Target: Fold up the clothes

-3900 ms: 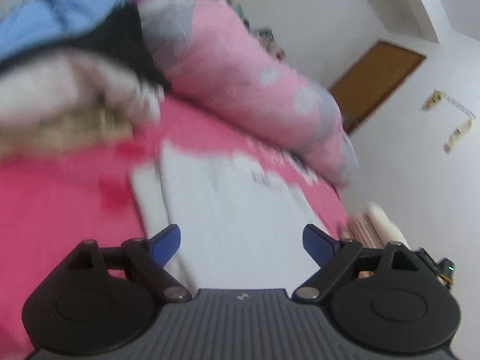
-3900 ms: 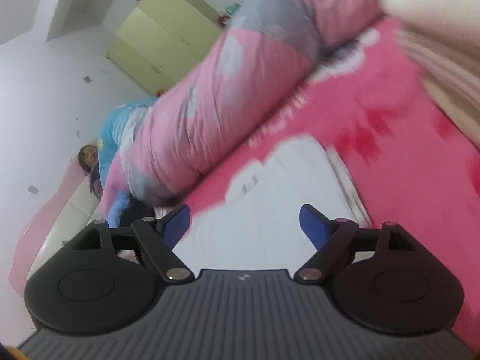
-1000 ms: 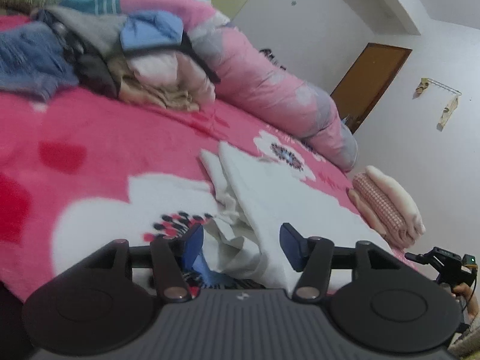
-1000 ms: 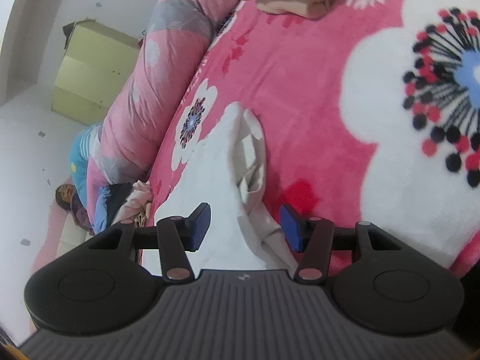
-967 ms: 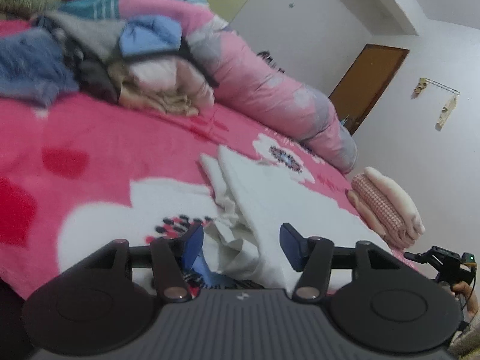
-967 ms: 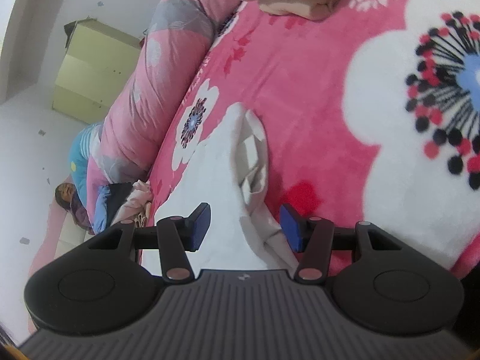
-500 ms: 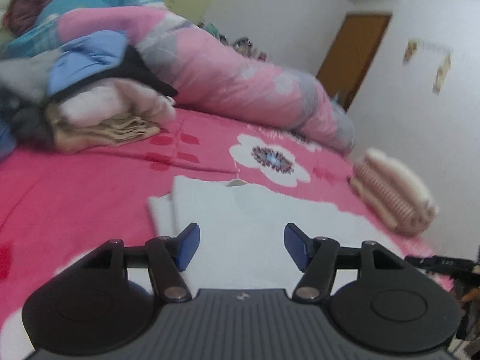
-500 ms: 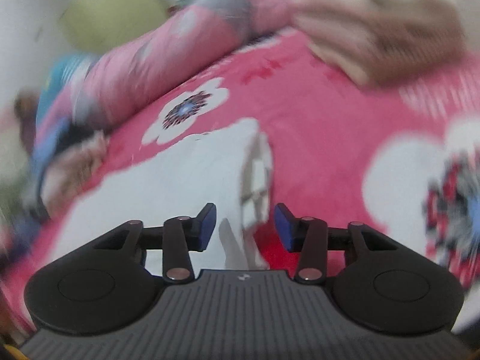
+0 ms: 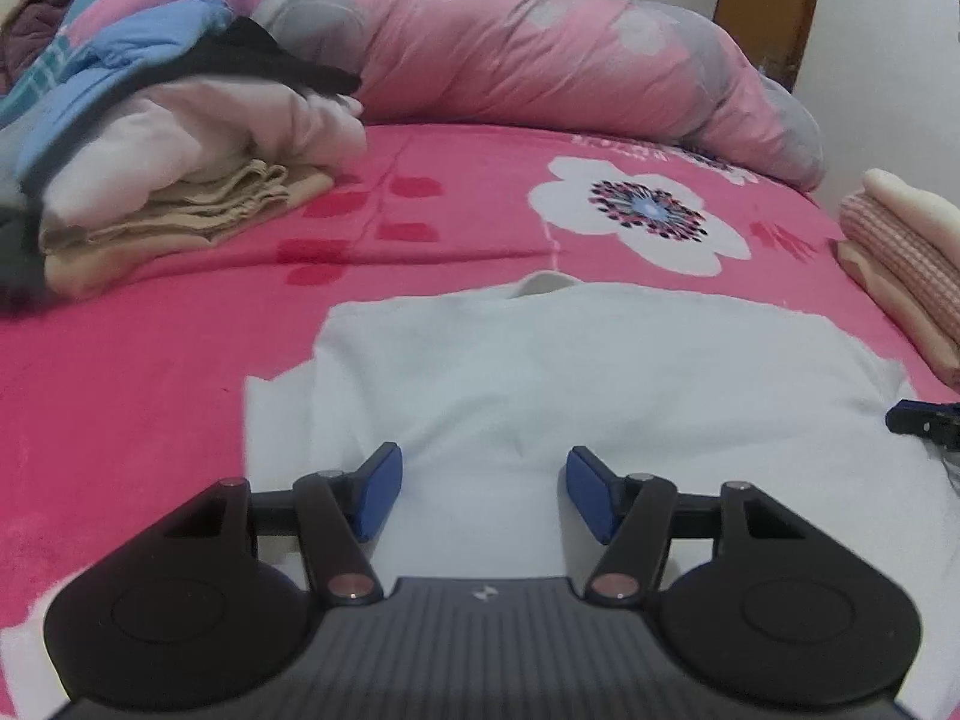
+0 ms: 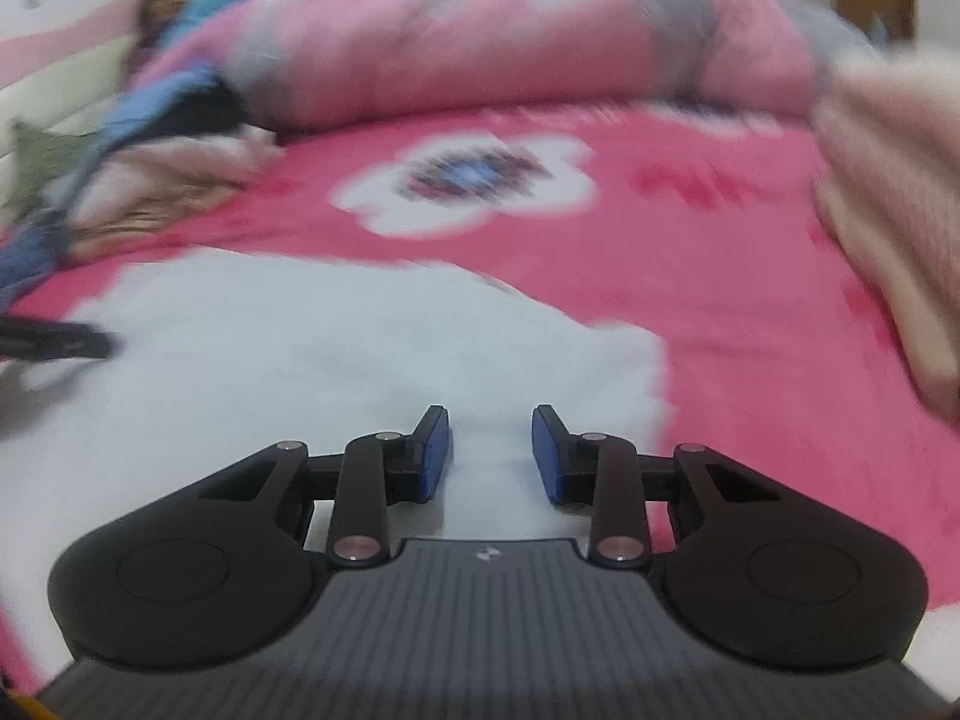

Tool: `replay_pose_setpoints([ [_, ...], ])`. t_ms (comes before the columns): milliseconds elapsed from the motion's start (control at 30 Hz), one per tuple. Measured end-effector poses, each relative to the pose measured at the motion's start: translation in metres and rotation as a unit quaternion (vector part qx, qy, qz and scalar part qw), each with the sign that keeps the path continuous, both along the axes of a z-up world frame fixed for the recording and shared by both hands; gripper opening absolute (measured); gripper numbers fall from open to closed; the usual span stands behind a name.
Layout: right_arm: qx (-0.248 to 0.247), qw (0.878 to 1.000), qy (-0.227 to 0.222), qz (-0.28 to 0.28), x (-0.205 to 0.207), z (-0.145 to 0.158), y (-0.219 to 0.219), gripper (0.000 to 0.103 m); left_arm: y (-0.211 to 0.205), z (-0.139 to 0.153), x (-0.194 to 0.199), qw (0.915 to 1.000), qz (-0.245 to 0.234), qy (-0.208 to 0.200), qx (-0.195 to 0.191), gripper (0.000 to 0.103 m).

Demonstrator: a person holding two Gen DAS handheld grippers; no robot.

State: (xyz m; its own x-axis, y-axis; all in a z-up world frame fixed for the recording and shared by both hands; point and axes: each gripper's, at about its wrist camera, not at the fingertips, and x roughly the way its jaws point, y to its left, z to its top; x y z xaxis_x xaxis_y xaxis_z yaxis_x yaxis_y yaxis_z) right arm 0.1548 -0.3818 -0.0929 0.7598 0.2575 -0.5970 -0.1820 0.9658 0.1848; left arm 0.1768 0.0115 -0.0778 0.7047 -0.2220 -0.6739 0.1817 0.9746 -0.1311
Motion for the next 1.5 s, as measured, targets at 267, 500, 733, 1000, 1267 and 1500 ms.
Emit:
replay_pose_setpoints([
  [267, 0.090, 0.994, 0.001, -0.060, 0.013, 0.009, -0.048, 0.036, 0.020, 0.007, -0.002, 0.9985, 0.036, -0.004, -0.040, 0.069],
  [500, 0.181, 0.980, 0.035, -0.067, 0.025, -0.009, -0.069, 0.042, 0.024, 0.020, 0.028, 0.9982, 0.056, 0.007, -0.020, 0.075],
  [733, 0.195, 0.979, 0.028, -0.055, 0.030, -0.013, -0.063, 0.011, 0.020, 0.012, 0.045, 0.9972, 0.073, 0.008, -0.012, 0.061],
  [1000, 0.163, 0.985, -0.011, -0.057, 0.025, -0.001, -0.057, 0.002, 0.031, 0.010, 0.047, 0.9931, 0.110, -0.012, -0.039, 0.014],
  [1267, 0.145, 0.986, -0.046, -0.063, 0.024, 0.010, -0.049, 0.001, 0.042, 0.016, 0.037, 0.9884, 0.131, -0.052, -0.057, 0.002],
  [1500, 0.123, 0.988, -0.084, -0.046, 0.031, 0.030, -0.035, 0.001, 0.053, 0.030, 0.028, 0.9814, 0.153, -0.097, -0.063, 0.002],
])
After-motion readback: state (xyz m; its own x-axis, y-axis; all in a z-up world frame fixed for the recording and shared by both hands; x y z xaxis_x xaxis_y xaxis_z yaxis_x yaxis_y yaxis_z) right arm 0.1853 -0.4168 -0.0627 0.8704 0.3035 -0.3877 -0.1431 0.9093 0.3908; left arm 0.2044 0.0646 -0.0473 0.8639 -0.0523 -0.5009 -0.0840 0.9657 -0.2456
